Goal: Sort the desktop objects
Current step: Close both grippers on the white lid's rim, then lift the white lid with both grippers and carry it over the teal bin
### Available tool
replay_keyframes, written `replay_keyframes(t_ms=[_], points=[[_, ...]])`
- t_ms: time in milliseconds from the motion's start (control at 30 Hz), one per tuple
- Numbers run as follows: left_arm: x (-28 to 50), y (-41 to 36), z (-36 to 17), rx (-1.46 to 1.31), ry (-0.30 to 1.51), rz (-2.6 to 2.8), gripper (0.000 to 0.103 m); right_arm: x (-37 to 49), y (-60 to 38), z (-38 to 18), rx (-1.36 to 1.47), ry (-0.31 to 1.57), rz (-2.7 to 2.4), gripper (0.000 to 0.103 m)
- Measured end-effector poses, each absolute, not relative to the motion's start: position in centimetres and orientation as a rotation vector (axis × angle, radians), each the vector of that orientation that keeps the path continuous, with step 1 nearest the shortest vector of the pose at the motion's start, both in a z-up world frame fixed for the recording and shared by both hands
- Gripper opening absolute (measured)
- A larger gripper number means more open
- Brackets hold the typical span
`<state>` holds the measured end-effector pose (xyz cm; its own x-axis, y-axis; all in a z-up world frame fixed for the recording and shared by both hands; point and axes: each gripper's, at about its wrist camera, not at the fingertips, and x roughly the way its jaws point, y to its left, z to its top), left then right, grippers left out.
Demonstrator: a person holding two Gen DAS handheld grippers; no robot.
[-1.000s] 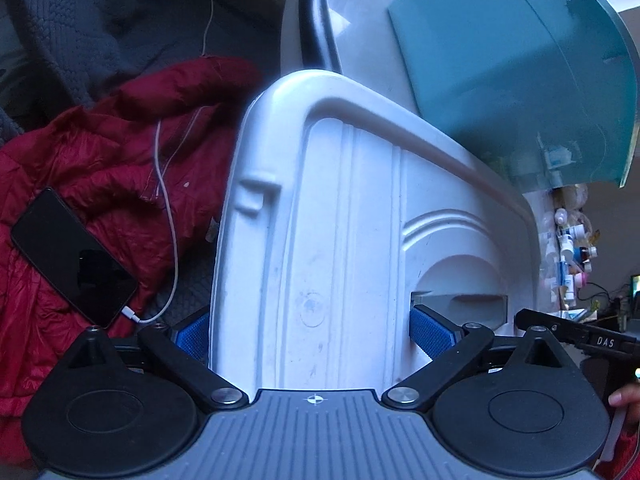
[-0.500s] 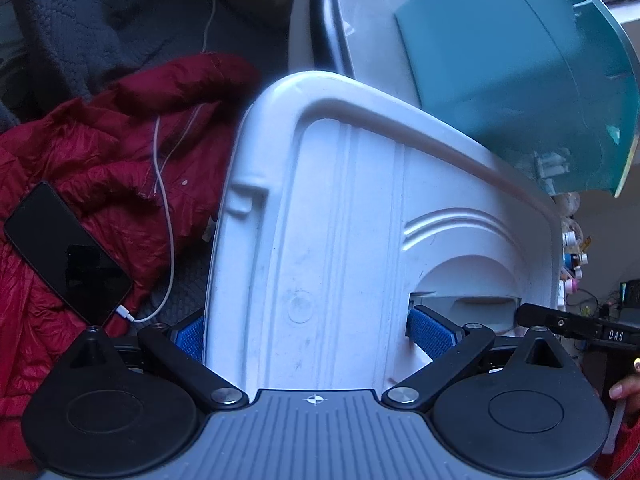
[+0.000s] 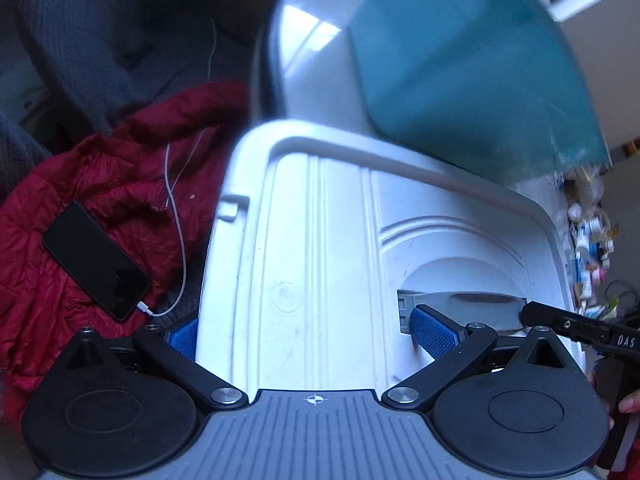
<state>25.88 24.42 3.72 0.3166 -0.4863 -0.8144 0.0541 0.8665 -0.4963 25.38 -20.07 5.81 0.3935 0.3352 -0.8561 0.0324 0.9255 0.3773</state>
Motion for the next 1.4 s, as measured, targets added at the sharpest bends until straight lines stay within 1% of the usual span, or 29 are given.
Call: replay_keyframes(t_ms=[300, 533, 800, 1100, 1400], points=[[22.5, 21.6, 5.7, -0.352, 1.205, -0.4, 0.103, 20.6, -22.9, 6.3, 0.416, 1.116, 0.168, 0.097], [18.7, 18.2, 8.9, -0.265, 1.163, -0.382, 0.103, 17.0, -26.5, 6.5, 0.49, 1.078, 0.186, 0.097], [13.7, 13.3, 13.0, -0.255, 1.086, -0.309, 0.103, 15.5, -30.2, 7.2, 0.483, 1.027, 0.251, 0.097], [7.4, 7.7, 17.5, -0.245, 1.011, -0.219, 0.103, 12.8, -35.1, 9.4, 0.479, 0.995, 0.344, 0.097], [4.0, 5.4, 22.1, -0.253, 0.946, -0.137, 0.103, 11.8, -35.4, 12.9, 0.454, 0.963, 0.425, 0.097]])
